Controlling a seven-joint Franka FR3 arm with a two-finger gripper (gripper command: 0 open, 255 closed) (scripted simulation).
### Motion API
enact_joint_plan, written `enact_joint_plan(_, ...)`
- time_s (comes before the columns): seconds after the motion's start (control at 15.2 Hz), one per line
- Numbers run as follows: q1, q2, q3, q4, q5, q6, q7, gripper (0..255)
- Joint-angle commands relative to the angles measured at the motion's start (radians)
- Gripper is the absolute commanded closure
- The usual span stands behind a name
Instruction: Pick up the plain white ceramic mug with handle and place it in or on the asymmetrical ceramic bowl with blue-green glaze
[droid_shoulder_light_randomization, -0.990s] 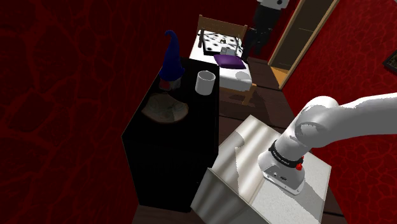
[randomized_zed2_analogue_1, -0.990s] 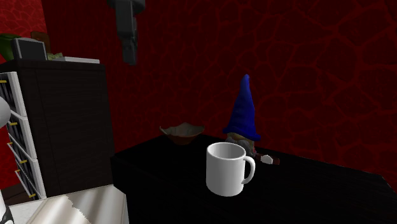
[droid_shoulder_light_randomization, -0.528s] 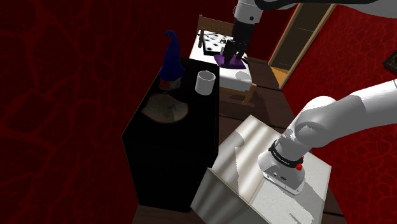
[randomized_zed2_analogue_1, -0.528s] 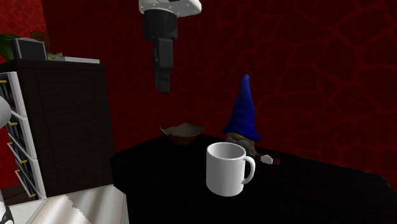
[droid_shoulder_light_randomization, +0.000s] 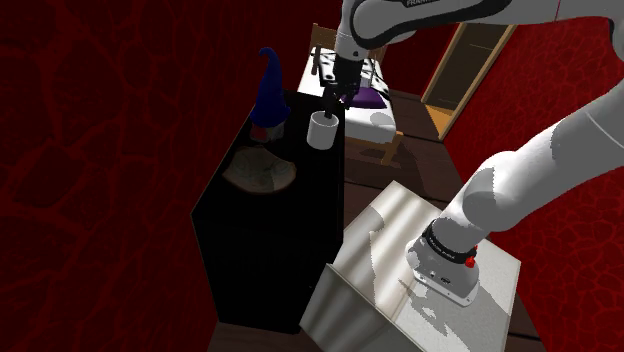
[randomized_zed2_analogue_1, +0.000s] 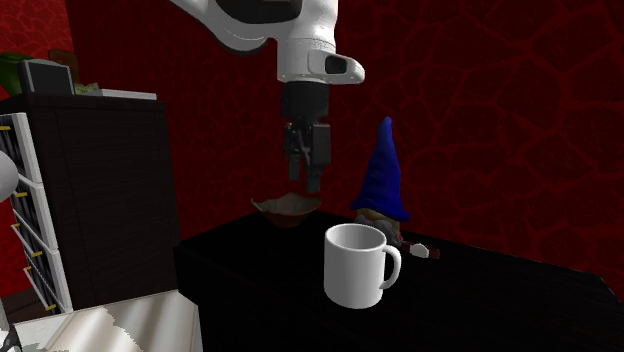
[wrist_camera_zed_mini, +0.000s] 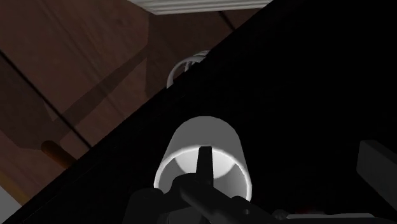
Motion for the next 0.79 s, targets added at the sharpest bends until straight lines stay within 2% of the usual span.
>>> enact_joint_plan(0.0, -0.004, 0.076, -0.002, 0.031, -0.009, 0.042, -0.009, 0)
enact_joint_plan(0.4, -0.009, 0.294, -0.003, 0.137, -0.037, 0.143, -0.022, 0)
enact_joint_plan(0.73, -0.009, 0.323, -0.003, 0.100, -0.040, 0.210, -0.020, 0)
